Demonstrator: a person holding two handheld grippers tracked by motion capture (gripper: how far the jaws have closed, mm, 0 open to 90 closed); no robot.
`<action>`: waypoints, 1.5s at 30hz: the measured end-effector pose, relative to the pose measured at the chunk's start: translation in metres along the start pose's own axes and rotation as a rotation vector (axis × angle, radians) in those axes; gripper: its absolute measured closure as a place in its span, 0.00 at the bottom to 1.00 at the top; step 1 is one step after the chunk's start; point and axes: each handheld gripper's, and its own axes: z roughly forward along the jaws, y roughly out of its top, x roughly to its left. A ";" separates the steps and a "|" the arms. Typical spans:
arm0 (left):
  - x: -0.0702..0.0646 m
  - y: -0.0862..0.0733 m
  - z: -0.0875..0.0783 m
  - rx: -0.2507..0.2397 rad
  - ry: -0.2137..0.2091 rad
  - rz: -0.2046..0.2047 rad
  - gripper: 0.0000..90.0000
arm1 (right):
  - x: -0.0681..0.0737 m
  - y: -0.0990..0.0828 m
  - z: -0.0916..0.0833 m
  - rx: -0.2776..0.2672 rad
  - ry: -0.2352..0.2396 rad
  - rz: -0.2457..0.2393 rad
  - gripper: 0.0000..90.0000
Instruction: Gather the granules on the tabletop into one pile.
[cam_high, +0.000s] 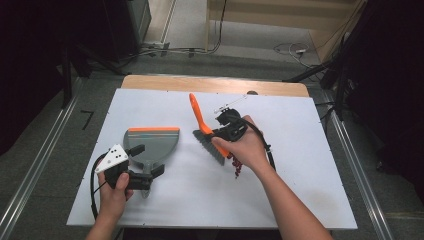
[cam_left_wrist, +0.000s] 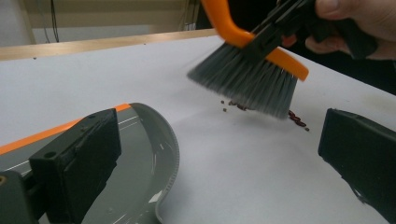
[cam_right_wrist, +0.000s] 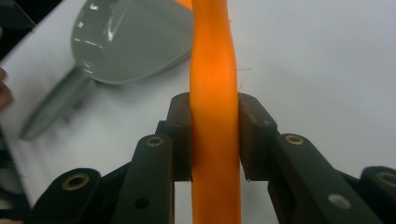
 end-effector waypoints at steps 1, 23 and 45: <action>0.001 0.000 0.000 0.001 0.000 0.002 0.00 | -0.002 0.000 0.006 0.001 0.026 0.048 0.76; 0.001 -0.001 0.001 0.006 0.004 -0.006 0.00 | -0.057 -0.028 0.002 -0.017 -0.183 0.319 0.76; 0.002 -0.001 0.000 0.008 0.008 -0.008 0.00 | -0.044 -0.034 -0.056 -0.120 -0.117 0.078 0.77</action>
